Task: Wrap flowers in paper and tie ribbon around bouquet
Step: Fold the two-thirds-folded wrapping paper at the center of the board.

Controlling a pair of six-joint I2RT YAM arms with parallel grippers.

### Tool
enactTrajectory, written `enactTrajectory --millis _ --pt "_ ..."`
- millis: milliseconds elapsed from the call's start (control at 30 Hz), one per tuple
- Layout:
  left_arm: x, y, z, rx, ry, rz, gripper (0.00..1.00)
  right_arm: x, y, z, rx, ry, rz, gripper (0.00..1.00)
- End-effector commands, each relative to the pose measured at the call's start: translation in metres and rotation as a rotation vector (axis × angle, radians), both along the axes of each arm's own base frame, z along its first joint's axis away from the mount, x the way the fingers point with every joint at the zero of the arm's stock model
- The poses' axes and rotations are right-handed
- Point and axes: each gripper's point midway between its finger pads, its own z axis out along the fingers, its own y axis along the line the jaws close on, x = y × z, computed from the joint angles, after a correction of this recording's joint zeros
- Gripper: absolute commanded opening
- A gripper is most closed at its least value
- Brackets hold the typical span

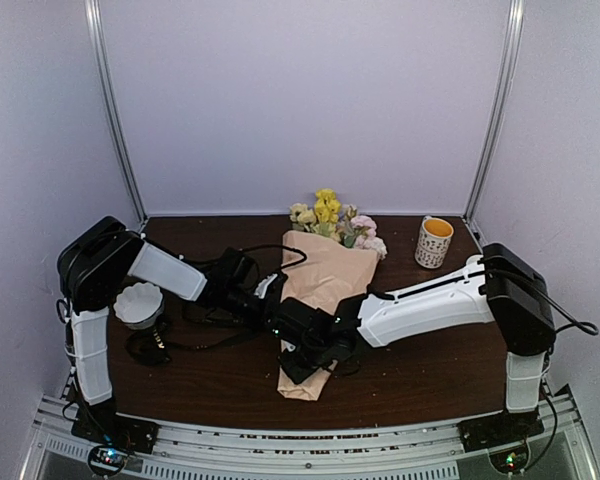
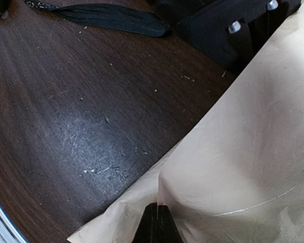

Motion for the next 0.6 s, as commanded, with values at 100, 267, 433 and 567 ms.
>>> enactTrajectory --millis 100,267,433,567 --pt "0.008 0.006 0.015 -0.041 -0.029 0.015 0.24 -0.004 -0.005 -0.029 -0.021 0.044 -0.014 0.01" --pt "0.011 0.018 0.035 -0.002 -0.093 -0.022 0.35 -0.007 -0.009 -0.038 -0.028 0.061 -0.021 0.01" --pt "0.025 0.039 0.045 -0.015 -0.099 0.058 0.40 -0.008 -0.009 -0.038 -0.023 0.065 -0.020 0.01" --pt "0.023 0.036 0.056 -0.073 -0.133 0.027 0.45 -0.008 -0.010 -0.040 -0.027 0.066 -0.022 0.01"
